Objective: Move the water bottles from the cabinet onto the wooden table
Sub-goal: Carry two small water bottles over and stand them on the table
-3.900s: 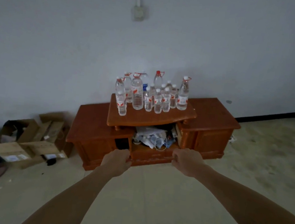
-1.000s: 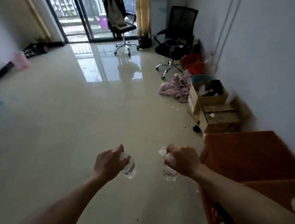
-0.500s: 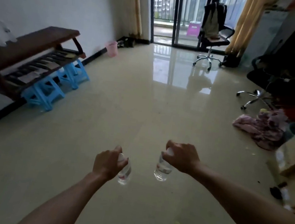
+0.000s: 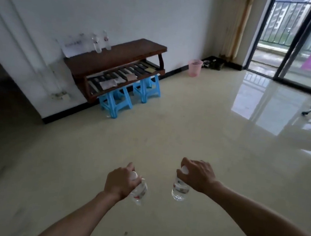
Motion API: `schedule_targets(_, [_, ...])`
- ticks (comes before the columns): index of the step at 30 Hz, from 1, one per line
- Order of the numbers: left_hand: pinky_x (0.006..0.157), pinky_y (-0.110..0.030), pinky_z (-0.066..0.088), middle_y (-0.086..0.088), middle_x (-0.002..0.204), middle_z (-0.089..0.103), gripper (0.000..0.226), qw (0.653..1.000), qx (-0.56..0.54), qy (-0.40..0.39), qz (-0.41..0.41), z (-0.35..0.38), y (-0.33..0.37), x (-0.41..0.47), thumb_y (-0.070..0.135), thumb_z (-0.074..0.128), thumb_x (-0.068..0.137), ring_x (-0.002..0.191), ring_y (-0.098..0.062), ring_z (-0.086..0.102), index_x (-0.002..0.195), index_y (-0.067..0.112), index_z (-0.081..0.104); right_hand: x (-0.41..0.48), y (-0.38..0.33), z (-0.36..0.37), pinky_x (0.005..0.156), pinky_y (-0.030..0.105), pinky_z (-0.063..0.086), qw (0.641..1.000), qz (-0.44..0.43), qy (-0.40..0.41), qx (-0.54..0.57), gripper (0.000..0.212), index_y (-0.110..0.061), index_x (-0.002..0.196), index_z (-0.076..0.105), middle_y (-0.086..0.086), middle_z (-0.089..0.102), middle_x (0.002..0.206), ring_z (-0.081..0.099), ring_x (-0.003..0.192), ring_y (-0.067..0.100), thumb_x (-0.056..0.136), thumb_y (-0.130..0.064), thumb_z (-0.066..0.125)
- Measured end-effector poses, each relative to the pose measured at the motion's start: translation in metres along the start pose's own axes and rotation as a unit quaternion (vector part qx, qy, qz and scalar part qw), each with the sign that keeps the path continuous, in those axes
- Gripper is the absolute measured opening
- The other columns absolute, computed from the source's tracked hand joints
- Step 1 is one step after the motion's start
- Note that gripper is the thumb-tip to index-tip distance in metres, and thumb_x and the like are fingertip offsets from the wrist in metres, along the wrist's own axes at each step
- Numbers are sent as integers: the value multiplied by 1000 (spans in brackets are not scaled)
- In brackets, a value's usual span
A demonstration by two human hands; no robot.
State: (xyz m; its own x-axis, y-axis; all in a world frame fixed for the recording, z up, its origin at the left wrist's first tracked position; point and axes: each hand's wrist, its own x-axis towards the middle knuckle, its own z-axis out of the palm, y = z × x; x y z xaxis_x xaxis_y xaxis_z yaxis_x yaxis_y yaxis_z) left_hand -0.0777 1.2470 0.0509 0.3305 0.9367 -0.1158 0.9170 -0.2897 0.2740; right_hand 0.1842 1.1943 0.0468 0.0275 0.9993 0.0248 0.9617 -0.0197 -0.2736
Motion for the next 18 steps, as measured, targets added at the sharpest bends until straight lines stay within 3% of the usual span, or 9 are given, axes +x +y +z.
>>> schedule_targets(10, [71, -33, 43, -9, 98, 69, 37, 992, 11, 49, -112, -57, -49, 207, 52, 54, 87, 93, -31, 63, 102, 19, 55, 269, 19, -18, 66, 31, 33, 998, -67, 19, 12, 33, -22, 99, 58, 4, 72, 99, 64, 90, 32, 86, -52, 54])
schedule_targets(18, [66, -31, 35, -8, 98, 68, 33, 993, 23, 38, -108, -97, -105, 399, 48, 53, 87, 90, -28, 61, 100, 18, 53, 472, 19, -17, 67, 32, 34, 998, -68, -5, -10, 34, -23, 101, 56, 4, 71, 100, 64, 90, 31, 88, -54, 51])
